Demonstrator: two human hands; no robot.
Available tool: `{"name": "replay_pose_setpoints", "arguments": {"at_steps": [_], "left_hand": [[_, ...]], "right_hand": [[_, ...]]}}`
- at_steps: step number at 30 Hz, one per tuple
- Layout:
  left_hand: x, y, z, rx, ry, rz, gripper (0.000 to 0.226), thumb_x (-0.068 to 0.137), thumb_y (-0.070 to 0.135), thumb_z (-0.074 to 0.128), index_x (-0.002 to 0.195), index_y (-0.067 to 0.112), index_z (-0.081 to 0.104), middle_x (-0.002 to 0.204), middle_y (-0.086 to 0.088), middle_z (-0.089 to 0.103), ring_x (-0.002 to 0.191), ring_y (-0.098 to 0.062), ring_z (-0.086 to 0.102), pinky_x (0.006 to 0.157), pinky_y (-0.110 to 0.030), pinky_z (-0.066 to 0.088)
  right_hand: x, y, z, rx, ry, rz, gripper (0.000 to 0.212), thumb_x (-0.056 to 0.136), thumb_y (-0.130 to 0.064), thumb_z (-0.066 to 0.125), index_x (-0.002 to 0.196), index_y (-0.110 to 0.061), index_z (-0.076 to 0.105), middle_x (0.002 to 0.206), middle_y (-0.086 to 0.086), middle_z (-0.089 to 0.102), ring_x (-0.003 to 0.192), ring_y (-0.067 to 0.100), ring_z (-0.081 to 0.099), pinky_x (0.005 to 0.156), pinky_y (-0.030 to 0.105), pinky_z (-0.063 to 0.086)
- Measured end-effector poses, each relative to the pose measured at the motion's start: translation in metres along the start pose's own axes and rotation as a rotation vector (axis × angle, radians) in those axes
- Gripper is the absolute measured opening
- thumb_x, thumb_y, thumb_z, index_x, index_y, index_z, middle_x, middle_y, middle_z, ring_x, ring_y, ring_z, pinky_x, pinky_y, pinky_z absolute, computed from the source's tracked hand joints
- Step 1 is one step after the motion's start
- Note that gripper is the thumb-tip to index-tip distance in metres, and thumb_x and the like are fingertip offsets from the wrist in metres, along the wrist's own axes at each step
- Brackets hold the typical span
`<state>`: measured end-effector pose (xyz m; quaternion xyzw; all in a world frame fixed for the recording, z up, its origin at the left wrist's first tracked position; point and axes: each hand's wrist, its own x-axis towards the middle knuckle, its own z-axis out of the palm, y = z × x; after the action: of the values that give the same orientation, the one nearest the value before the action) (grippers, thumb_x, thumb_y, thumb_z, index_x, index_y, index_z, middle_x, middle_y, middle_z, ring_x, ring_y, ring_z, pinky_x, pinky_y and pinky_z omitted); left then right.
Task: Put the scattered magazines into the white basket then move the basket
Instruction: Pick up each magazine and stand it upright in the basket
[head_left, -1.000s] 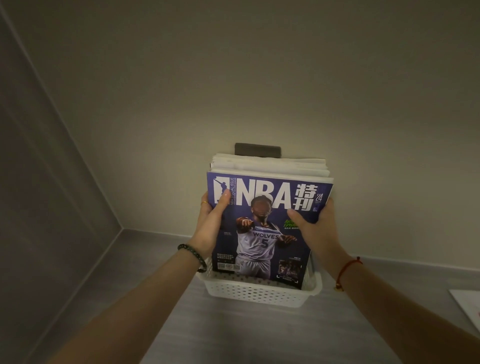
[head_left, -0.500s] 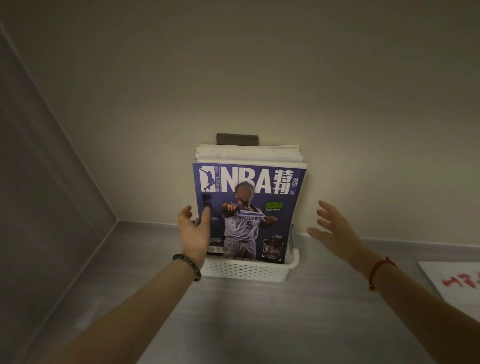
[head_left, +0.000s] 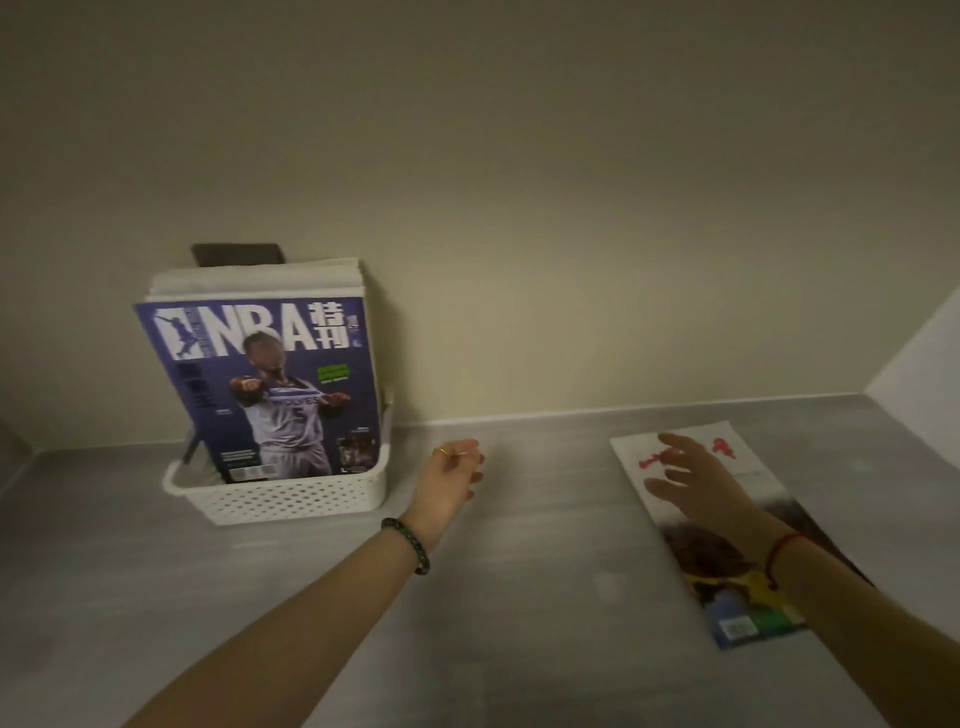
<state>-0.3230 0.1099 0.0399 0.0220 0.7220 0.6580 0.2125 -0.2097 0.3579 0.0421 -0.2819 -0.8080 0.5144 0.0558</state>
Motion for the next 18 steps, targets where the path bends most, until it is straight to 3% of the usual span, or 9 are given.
{"name": "replay_pose_setpoints", "arguments": {"at_steps": [2, 5, 8, 11, 12, 13, 14, 16, 18], "left_hand": [[0.001, -0.006, 0.047, -0.009, -0.07, -0.063, 0.031, 0.093, 0.017, 0.044, 0.121, 0.005, 0.05, 0.107, -0.007, 0.055, 0.095, -0.021, 0.054, 0.069, -0.024, 0.044], [0.004, -0.021, 0.111, -0.046, -0.165, -0.182, 0.021, 0.093, 0.017, 0.046, 0.11, 0.007, 0.055, 0.1, -0.006, 0.055, 0.093, -0.022, 0.054, 0.068, -0.028, 0.044], [0.005, -0.037, 0.166, -0.122, -0.192, -0.312, 0.018, 0.091, 0.013, 0.047, 0.074, 0.014, 0.054, 0.075, -0.001, 0.052, 0.067, -0.015, 0.05, 0.058, -0.026, 0.039], [0.001, -0.046, 0.207, -0.196, -0.164, -0.399, 0.023, 0.089, 0.004, 0.046, 0.07, 0.011, 0.056, 0.047, -0.009, 0.058, 0.043, -0.018, 0.056, 0.044, -0.021, 0.046], [-0.001, -0.047, 0.218, -0.224, -0.158, -0.403, 0.02, 0.09, 0.001, 0.045, 0.082, 0.003, 0.063, 0.055, -0.021, 0.066, 0.054, -0.028, 0.066, 0.055, -0.026, 0.056], [-0.003, -0.048, 0.227, -0.253, -0.151, -0.401, 0.021, 0.09, -0.001, 0.044, 0.099, -0.006, 0.063, 0.08, -0.033, 0.068, 0.079, -0.039, 0.068, 0.078, -0.038, 0.057], [-0.001, -0.05, 0.235, -0.272, -0.133, -0.403, 0.027, 0.089, -0.002, 0.044, 0.111, -0.011, 0.057, 0.105, -0.036, 0.063, 0.1, -0.044, 0.061, 0.095, -0.047, 0.049], [0.005, -0.053, 0.245, -0.277, -0.103, -0.41, 0.031, 0.089, -0.004, 0.046, 0.117, -0.014, 0.051, 0.125, -0.032, 0.053, 0.114, -0.045, 0.052, 0.102, -0.054, 0.04], [0.011, -0.057, 0.249, -0.248, -0.101, -0.419, 0.033, 0.088, -0.001, 0.049, 0.12, -0.011, 0.05, 0.126, -0.028, 0.054, 0.114, -0.043, 0.053, 0.099, -0.052, 0.042]], "right_hand": [[-0.001, 0.026, -0.039, 0.015, 0.026, 0.035, 0.062, 0.076, 0.01, 0.062, 0.131, -0.002, 0.038, 0.132, 0.026, 0.044, 0.114, 0.034, 0.047, 0.088, 0.035, 0.04], [-0.001, 0.064, -0.088, -0.021, 0.013, 0.08, 0.06, 0.079, 0.006, 0.062, 0.132, -0.004, 0.037, 0.132, 0.024, 0.044, 0.108, 0.028, 0.049, 0.084, 0.031, 0.044], [0.003, 0.099, -0.123, -0.19, 0.029, 0.077, 0.057, 0.08, -0.002, 0.063, 0.131, -0.005, 0.039, 0.13, 0.019, 0.051, 0.104, 0.023, 0.053, 0.078, 0.021, 0.047], [0.007, 0.126, -0.144, -0.311, 0.011, 0.112, 0.056, 0.079, -0.006, 0.065, 0.129, -0.005, 0.041, 0.13, 0.018, 0.05, 0.117, 0.032, 0.049, 0.095, 0.038, 0.042], [0.008, 0.133, -0.148, -0.311, -0.005, 0.135, 0.056, 0.079, -0.006, 0.065, 0.129, -0.005, 0.04, 0.131, 0.019, 0.049, 0.119, 0.033, 0.047, 0.098, 0.04, 0.04], [0.009, 0.139, -0.152, -0.309, -0.03, 0.163, 0.058, 0.078, -0.006, 0.065, 0.13, -0.005, 0.038, 0.132, 0.018, 0.048, 0.121, 0.033, 0.046, 0.099, 0.04, 0.039], [0.01, 0.144, -0.152, -0.306, -0.06, 0.186, 0.06, 0.078, -0.007, 0.066, 0.131, -0.005, 0.037, 0.132, 0.018, 0.048, 0.122, 0.032, 0.045, 0.099, 0.039, 0.039], [0.012, 0.154, -0.151, -0.307, -0.108, 0.194, 0.064, 0.076, -0.007, 0.068, 0.132, -0.005, 0.037, 0.133, 0.018, 0.048, 0.122, 0.031, 0.046, 0.099, 0.037, 0.04], [0.014, 0.16, -0.147, -0.346, -0.115, 0.203, 0.071, 0.076, -0.012, 0.069, 0.136, -0.006, 0.032, 0.137, 0.016, 0.043, 0.124, 0.03, 0.043, 0.101, 0.035, 0.039]]}}
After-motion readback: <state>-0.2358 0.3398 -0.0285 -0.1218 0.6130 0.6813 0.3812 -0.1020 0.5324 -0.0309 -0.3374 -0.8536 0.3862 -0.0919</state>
